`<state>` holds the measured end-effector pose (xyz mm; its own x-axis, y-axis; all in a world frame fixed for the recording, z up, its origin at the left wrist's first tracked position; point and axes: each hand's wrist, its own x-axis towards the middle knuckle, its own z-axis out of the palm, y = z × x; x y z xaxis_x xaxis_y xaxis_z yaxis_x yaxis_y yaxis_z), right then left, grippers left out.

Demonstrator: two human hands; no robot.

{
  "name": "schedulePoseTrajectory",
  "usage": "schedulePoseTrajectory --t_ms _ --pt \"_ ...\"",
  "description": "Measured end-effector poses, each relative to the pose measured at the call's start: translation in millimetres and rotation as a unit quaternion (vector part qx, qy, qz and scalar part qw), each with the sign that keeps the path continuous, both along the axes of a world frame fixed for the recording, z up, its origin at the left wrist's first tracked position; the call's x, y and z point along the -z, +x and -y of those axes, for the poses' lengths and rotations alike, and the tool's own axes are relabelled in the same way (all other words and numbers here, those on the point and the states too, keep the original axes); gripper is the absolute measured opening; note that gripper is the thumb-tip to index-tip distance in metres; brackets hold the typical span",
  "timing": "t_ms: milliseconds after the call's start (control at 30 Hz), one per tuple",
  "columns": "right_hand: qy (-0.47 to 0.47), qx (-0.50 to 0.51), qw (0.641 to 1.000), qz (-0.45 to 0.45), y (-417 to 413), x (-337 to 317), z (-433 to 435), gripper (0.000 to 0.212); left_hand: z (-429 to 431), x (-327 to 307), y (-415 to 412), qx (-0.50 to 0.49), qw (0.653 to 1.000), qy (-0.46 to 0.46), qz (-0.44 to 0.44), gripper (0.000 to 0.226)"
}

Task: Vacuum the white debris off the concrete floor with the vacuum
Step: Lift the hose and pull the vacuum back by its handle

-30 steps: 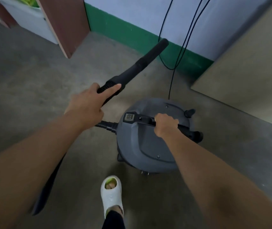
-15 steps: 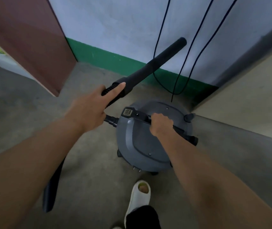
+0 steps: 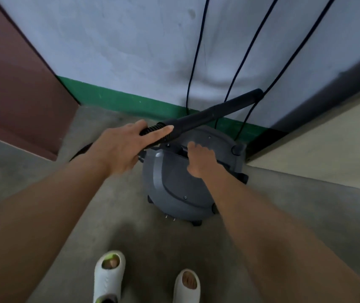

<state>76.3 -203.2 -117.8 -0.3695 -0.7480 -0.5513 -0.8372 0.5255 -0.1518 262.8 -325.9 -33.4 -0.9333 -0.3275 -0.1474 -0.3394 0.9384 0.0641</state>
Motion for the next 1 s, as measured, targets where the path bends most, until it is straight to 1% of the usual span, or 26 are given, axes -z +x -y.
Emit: schedulePoseTrajectory --t_ms 67,100,167,200,267,300,367,400,433,500,533,600,733,767,833,900,933,1000 --pt "0.011 -0.012 1.000 -0.011 -5 -9 2 0.060 13 2 -6 0.030 0.999 0.023 0.002 0.112" --pt "-0.012 -0.015 0.999 -0.031 -5 -14 0 0.058 17 3 -6 0.040 0.999 0.028 0.007 0.112" --pt "-0.108 0.006 0.990 -0.086 -2 -28 -6 0.046 28 5 -5 0.052 0.998 0.040 0.015 0.111" --pt "-0.158 0.028 0.979 -0.126 -1 -41 -5 0.045 38 1 -7 0.064 0.997 0.047 0.013 0.111" --pt "-0.231 0.031 0.954 -0.190 0 -62 3 0.055 52 -6 -5 0.084 0.995 0.056 0.019 0.110" --pt "-0.244 0.012 0.947 -0.209 1 -74 11 0.065 62 -12 -4 0.102 0.993 0.053 0.015 0.110" --pt "-0.223 -0.051 0.955 -0.188 7 -90 30 0.082 77 -25 0 0.123 0.991 0.046 0.005 0.109" --pt "-0.208 -0.067 0.962 -0.163 14 -97 43 0.085 86 -35 3 0.131 0.990 0.045 0.000 0.108" --pt "-0.209 -0.061 0.967 -0.134 22 -101 55 0.082 95 -44 7 0.137 0.989 0.048 -0.008 0.108" --pt "-0.247 -0.005 0.964 -0.093 40 -110 80 0.062 114 -67 18 0.139 0.988 0.065 -0.015 0.107" --pt "-0.266 0.017 0.960 -0.091 49 -116 95 0.050 126 -80 26 0.137 0.988 0.069 -0.017 0.106" --pt "-0.275 0.025 0.957 -0.092 60 -123 113 0.037 140 -94 38 0.129 0.989 0.066 -0.021 0.105" --pt "-0.318 0.008 0.943 -0.095 85 -145 138 0.027 171 -110 67 0.107 0.993 0.056 -0.021 0.103" --pt "-0.317 -0.004 0.944 -0.092 92 -150 141 0.026 179 -112 73 0.094 0.994 0.054 -0.021 0.105" --pt "-0.288 -0.013 0.953 -0.088 102 -155 138 0.025 183 -114 77 0.068 0.996 0.055 -0.013 0.108" --pt "-0.266 0.017 0.961 -0.075 99 -154 126 0.024 175 -109 68 0.047 0.997 0.055 -0.026 0.102" --pt "-0.256 0.038 0.963 -0.070 90 -152 116 0.023 169 -105 58 0.053 0.997 0.052 -0.038 0.098" --pt "-0.229 0.074 0.968 -0.066 67 -149 93 0.021 156 -97 39 0.101 0.993 0.031 -0.053 0.093"
